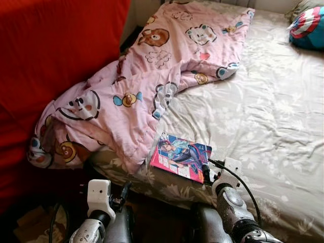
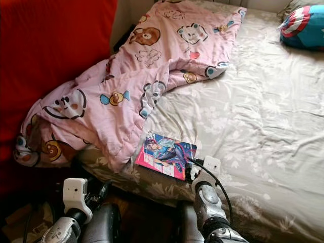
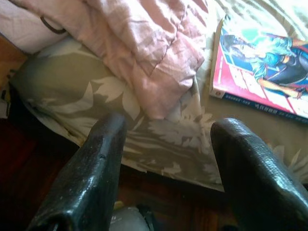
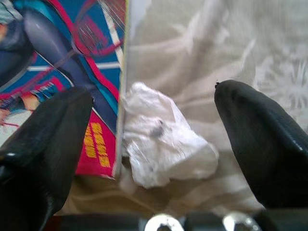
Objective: Clean up the room
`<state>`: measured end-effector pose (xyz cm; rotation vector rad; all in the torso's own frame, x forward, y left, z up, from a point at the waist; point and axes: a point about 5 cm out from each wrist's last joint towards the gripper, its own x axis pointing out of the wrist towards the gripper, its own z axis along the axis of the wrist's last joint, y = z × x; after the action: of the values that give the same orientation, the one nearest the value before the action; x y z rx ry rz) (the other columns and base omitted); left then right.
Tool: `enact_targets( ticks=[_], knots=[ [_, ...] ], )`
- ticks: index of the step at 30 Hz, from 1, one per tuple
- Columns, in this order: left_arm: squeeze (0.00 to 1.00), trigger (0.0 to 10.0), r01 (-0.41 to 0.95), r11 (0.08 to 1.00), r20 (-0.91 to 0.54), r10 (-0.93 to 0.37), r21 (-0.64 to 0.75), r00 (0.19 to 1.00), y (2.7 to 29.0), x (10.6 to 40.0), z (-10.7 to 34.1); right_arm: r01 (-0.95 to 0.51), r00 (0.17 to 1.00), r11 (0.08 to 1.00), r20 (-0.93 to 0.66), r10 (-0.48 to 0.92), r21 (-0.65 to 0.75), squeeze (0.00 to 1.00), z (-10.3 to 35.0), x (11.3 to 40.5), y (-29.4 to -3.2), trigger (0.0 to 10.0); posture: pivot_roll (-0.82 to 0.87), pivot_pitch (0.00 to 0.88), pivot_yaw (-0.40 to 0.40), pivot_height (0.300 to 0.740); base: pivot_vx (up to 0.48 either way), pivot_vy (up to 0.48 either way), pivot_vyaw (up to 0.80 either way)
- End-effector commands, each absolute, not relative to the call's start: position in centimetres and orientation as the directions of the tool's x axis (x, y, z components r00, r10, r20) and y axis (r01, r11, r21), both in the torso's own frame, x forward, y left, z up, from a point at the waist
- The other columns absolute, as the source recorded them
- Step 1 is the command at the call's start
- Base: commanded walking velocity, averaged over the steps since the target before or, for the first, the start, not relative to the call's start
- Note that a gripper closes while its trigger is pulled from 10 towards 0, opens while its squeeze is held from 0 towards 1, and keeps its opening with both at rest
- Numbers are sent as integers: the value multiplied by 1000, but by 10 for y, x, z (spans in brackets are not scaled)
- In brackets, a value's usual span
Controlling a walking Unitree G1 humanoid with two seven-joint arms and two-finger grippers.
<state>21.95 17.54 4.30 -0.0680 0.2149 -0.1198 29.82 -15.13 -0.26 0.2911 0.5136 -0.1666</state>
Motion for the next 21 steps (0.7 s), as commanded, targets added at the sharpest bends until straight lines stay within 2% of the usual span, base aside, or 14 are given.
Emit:
enact_targets(
  ticks=[1,8,9,10,21],
  knots=[
    [0,10000,108,991,-233,-124,-83,964,178,214,40,259,835,936,-542,-94,237,0,-11,290,-154,10000,48,260,-11,612,0,0,0],
    [0,10000,115,990,-242,-130,-77,962,176,213,41,263,824,930,-561,-78,257,0,-15,286,-154,10000,49,257,-10,612,0,0,0],
    [0,10000,116,990,-242,-131,-76,961,176,213,41,261,826,928,-559,-73,265,0,-15,286,-154,5804,49,257,-10,612,0,0,0],
    [0,10000,117,990,-243,-132,-76,961,175,213,41,260,827,927,-558,-69,271,0,-16,286,-154,118,49,256,-9,612,0,0,0],
    [0,10000,125,990,-248,-139,-71,959,175,214,42,257,806,930,-589,-56,263,0,-25,276,-155,0,48,252,-9,612,0,0,0]
  ],
)
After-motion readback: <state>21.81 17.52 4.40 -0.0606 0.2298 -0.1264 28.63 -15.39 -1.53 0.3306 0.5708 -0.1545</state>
